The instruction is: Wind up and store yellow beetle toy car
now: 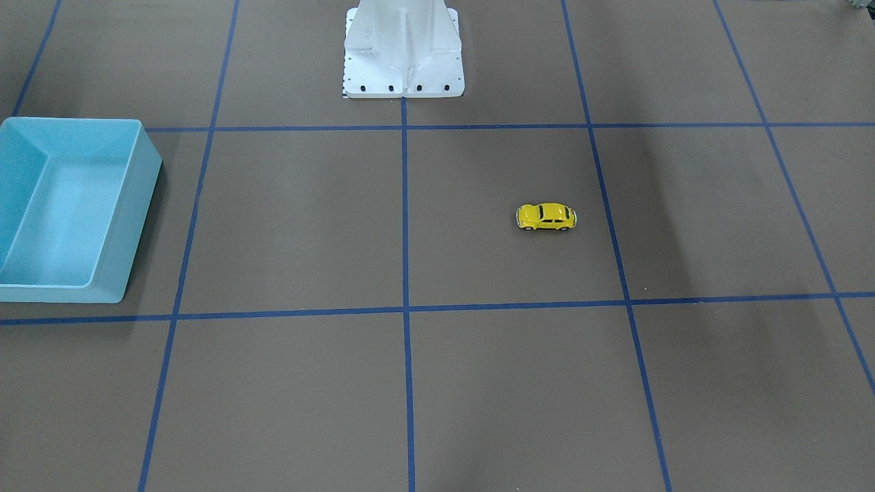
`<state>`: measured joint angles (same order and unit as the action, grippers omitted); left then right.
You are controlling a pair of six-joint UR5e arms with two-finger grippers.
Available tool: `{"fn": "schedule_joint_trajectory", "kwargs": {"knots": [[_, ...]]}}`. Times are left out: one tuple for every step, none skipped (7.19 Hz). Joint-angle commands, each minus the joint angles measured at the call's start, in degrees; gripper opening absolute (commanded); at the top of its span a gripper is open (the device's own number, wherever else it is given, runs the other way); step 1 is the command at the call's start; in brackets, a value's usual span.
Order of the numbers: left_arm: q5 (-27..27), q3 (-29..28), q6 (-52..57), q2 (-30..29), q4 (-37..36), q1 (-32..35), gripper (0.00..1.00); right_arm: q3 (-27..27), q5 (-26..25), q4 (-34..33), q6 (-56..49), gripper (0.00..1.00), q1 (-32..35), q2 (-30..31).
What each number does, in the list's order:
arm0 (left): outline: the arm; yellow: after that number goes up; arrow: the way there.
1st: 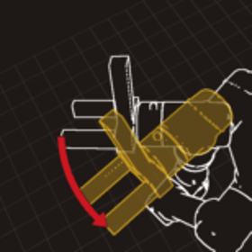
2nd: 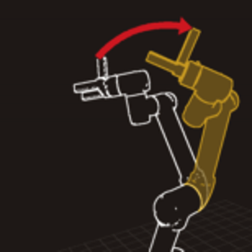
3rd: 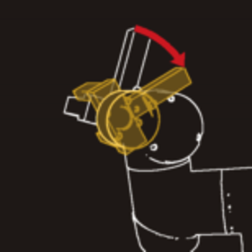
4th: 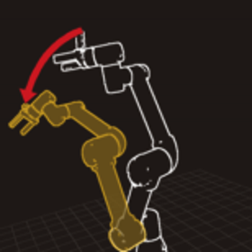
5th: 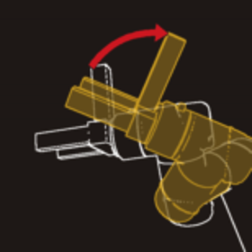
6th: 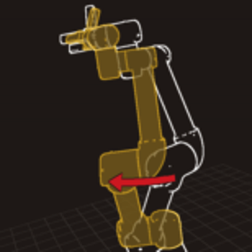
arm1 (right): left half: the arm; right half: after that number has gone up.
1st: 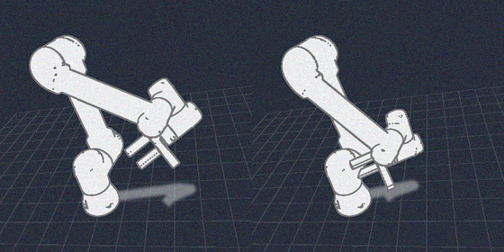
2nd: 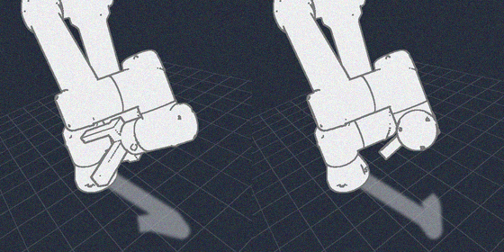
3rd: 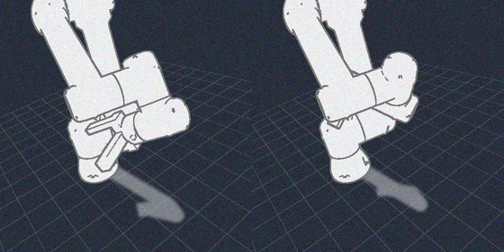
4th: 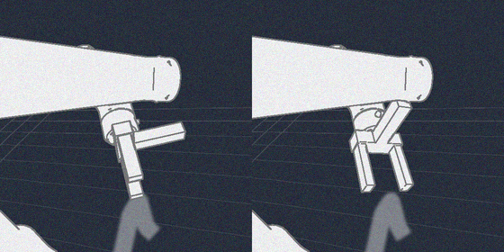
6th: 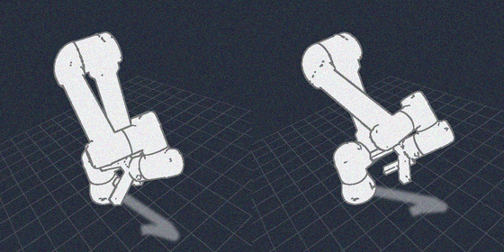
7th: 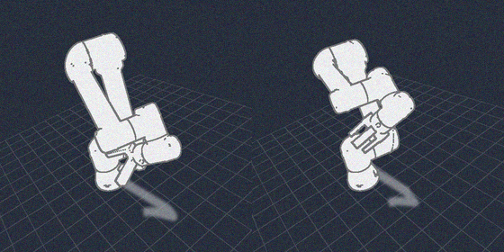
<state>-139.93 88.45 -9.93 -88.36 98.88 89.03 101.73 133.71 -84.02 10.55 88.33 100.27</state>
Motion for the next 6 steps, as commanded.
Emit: {"fn": "schedule_joint_trajectory", "kwargs": {"knots": [[0.01,-0.03,-0.35,0.03,-0.01,0.09,1.00,-0.04,0.23,-0.09,0.00,1.00,0.00,-0.34],[-0.08,0.23,-0.27,0.03,0.08,0.09,1.00,-0.13,-0.03,-0.09,0.00,1.00,0.00,-0.60],[-0.78,0.49,-0.18,-0.23,0.43,0.09,1.00,-0.05,0.14,-0.09,0.00,1.00,0.00,-0.52],[-0.70,0.58,-0.18,-1.10,0.08,0.09,1.00,0.13,0.58,-0.09,-0.09,1.00,0.17,-0.43],[-0.78,1.80,0.08,-1.02,0.25,0.00,1.00,0.04,0.58,-0.09,0.00,1.00,0.18,-0.52],[-0.70,3.90,0.09,-1.28,0.17,-0.96,1.00,-0.04,0.50,-0.09,0.00,1.00,0.18,-0.52]]}}
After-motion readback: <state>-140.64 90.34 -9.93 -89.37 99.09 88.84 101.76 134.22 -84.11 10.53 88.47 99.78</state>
